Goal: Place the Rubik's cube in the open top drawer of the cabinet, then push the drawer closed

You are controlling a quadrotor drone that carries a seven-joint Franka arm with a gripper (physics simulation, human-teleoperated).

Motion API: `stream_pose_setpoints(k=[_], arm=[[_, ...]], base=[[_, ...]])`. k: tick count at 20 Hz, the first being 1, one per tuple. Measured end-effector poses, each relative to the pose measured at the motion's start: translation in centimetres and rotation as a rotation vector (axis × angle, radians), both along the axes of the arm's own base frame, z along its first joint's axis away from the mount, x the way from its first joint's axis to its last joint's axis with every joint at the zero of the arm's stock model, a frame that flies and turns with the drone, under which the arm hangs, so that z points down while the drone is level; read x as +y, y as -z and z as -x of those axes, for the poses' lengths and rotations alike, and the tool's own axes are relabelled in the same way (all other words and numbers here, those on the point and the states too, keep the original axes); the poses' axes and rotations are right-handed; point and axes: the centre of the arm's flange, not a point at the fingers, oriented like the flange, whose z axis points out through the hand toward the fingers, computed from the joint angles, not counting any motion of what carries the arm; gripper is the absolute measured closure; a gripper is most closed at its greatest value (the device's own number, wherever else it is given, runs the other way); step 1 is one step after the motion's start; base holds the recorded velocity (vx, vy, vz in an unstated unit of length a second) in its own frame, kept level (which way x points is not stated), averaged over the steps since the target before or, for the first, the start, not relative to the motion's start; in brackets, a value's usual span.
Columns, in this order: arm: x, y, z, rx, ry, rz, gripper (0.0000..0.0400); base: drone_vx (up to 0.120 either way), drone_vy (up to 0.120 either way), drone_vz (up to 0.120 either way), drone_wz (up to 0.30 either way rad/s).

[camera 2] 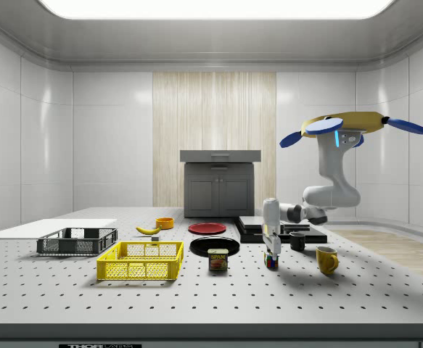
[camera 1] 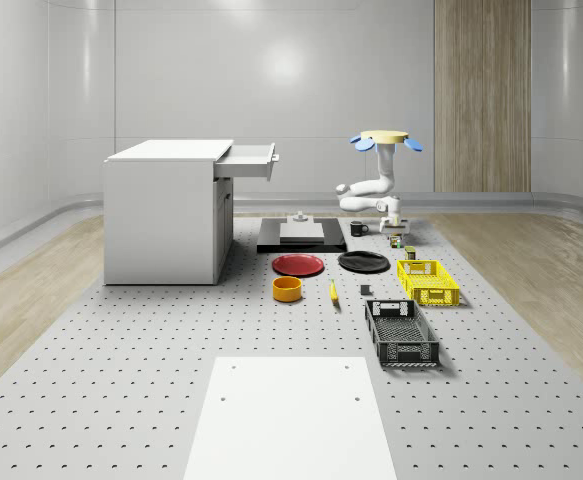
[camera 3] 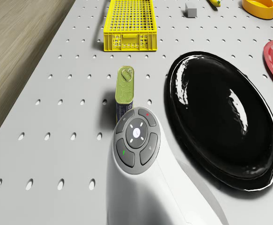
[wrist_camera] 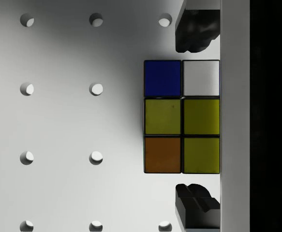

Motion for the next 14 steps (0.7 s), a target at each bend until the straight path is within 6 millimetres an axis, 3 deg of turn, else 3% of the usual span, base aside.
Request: stream_pose_setpoints(k=[11, 14], arm=[[0.2, -1.6, -0.9, 0.0, 0.0, 0.0, 0.0], [0.2, -1.9, -0.9, 0.0, 0.0, 0.0, 0.0036]], base=[[0.0, 0.0, 0.0, 0.0], [0.0, 0.0, 0.0, 0.0]])
